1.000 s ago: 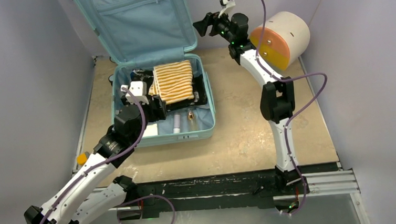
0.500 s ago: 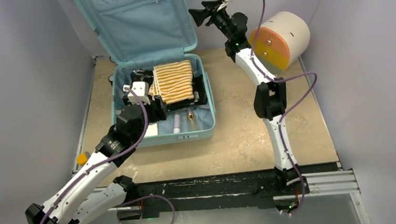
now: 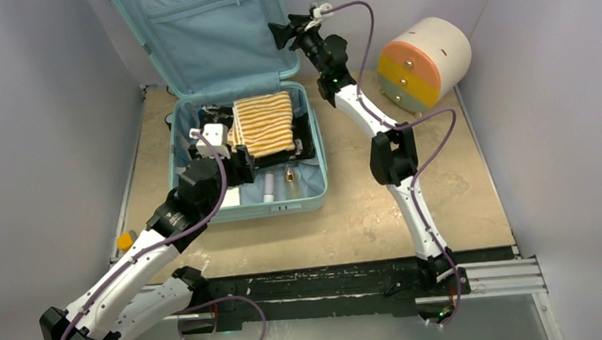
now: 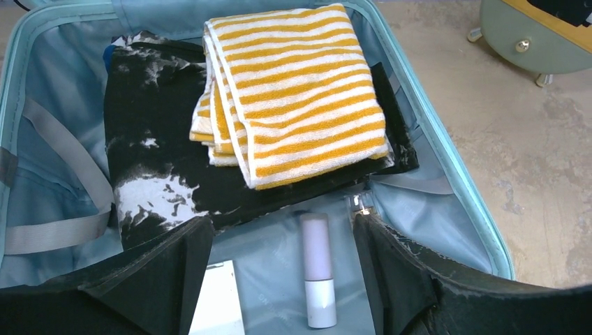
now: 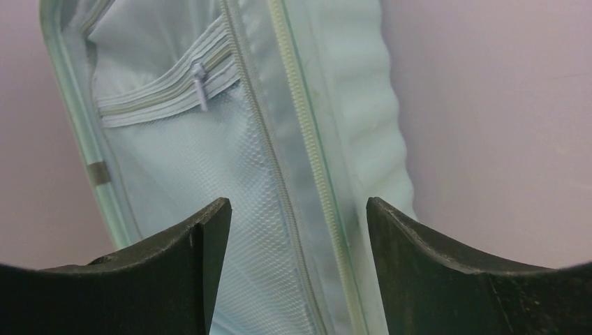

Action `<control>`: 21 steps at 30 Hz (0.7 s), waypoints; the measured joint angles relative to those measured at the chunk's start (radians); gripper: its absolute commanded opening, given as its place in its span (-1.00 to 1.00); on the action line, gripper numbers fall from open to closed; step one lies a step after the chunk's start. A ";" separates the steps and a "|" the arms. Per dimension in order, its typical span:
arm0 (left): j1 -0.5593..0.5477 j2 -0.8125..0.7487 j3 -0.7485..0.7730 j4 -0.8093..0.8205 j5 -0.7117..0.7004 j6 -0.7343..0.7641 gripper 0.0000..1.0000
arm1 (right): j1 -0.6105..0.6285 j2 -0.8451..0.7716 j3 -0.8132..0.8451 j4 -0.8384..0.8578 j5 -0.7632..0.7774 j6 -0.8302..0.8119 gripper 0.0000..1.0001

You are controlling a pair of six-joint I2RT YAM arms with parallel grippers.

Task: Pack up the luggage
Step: Close the luggage at the center of the board.

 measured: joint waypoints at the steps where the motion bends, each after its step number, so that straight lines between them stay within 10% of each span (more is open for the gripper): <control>1: 0.000 -0.002 0.000 0.000 0.001 0.000 0.55 | 0.000 0.000 0.000 0.002 0.020 0.000 0.44; 21: 0.000 -0.069 0.000 -0.003 0.003 -0.008 0.54 | 0.006 0.031 0.105 -0.037 0.123 -0.027 0.00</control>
